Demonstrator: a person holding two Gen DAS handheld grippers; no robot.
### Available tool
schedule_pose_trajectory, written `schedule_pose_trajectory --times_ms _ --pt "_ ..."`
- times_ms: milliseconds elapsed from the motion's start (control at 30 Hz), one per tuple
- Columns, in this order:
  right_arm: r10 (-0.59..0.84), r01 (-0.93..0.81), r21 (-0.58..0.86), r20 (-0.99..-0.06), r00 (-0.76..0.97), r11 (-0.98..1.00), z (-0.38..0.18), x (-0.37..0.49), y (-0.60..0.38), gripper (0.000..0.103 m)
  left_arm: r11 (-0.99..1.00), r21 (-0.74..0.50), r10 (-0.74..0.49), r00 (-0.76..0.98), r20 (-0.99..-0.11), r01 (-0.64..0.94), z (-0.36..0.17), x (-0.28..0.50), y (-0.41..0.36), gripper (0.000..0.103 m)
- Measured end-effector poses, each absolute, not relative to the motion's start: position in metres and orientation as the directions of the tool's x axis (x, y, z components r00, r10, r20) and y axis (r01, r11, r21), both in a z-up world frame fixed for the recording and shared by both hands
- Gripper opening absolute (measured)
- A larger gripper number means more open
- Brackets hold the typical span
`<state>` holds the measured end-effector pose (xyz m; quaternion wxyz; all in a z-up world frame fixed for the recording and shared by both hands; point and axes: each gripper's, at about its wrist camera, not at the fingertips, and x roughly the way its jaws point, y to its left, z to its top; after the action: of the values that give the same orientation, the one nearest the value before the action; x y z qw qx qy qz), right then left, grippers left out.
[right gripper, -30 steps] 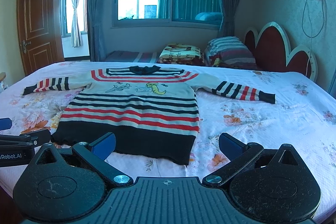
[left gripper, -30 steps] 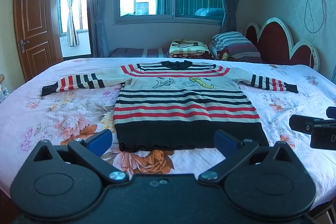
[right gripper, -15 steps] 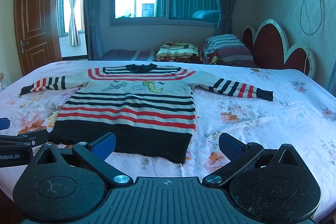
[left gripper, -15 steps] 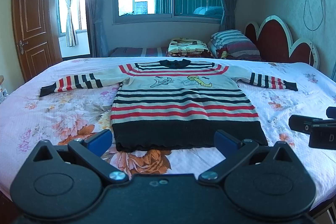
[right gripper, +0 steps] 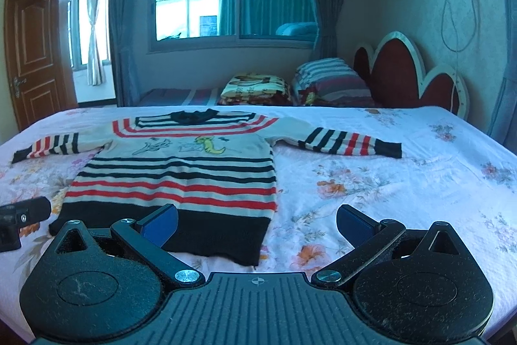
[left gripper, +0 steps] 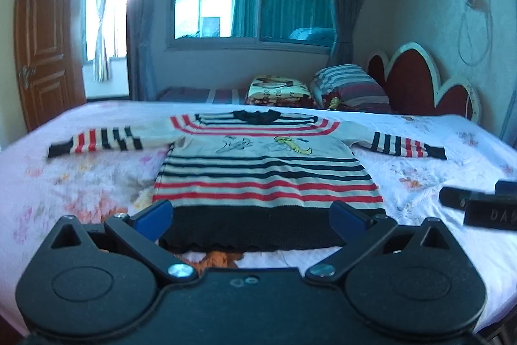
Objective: Fold small clothes
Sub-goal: 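Grasp the black cuff of a sleeve with the right gripper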
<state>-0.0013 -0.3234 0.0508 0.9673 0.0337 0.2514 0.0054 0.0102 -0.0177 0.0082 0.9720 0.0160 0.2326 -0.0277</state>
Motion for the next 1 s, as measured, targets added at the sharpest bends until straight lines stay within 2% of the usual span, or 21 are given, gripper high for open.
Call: schedule_pose_trajectory --times_ms 67,233,433,467,500,533,667,733,767,800,1000 --pt "0.020 0.022 0.082 -0.485 0.874 0.996 0.051 0.004 -0.334 0.103 0.996 0.051 -0.045 0.910 -0.412 0.073 0.008 0.012 -0.028 0.103" --pt "-0.019 0.074 0.099 -0.472 0.881 0.992 0.052 0.026 -0.363 0.103 1.000 0.007 -0.016 0.920 -0.392 0.020 0.010 0.035 -0.036 0.103" --pt "-0.052 0.127 0.131 -0.465 0.884 0.983 0.046 0.077 -0.404 0.102 1.000 0.005 -0.021 0.889 -0.457 0.026 0.007 0.091 -0.033 0.101" --pt "-0.061 0.140 0.138 -0.462 0.885 0.981 0.044 0.089 -0.413 0.093 1.000 0.012 -0.013 0.892 -0.451 0.021 0.006 0.100 -0.033 0.099" --pt "-0.070 0.153 0.142 -0.471 0.879 0.978 0.042 0.101 -0.420 0.075 1.000 0.020 0.001 0.895 -0.446 0.009 0.005 0.109 -0.034 0.098" --pt "-0.081 0.177 0.153 -0.489 0.869 0.972 0.040 0.115 -0.430 0.047 1.000 0.023 0.010 0.897 -0.442 0.001 0.004 0.118 -0.034 0.098" --pt "-0.101 0.241 0.224 -0.501 0.860 0.944 0.030 0.168 -0.473 0.045 1.000 0.006 0.027 0.891 -0.452 -0.028 -0.001 0.167 -0.034 0.095" --pt "-0.105 0.272 0.264 -0.509 0.854 0.925 0.023 0.195 -0.495 0.045 0.999 -0.003 0.031 0.892 -0.451 -0.037 -0.005 0.193 -0.034 0.086" --pt "-0.104 0.287 0.290 -0.513 0.852 0.913 0.018 0.211 -0.507 0.045 0.999 -0.004 0.035 0.886 -0.462 -0.041 -0.009 0.206 -0.034 0.077" --pt "-0.109 0.304 0.308 -0.517 0.849 0.902 0.013 0.225 -0.518 0.045 0.999 -0.004 0.042 0.878 -0.477 -0.050 -0.013 0.219 -0.035 0.076" --pt "-0.124 0.427 0.450 -0.561 0.819 0.784 -0.034 0.299 -0.586 0.045 0.998 0.006 0.062 0.844 -0.533 -0.070 -0.037 0.279 -0.043 0.083"
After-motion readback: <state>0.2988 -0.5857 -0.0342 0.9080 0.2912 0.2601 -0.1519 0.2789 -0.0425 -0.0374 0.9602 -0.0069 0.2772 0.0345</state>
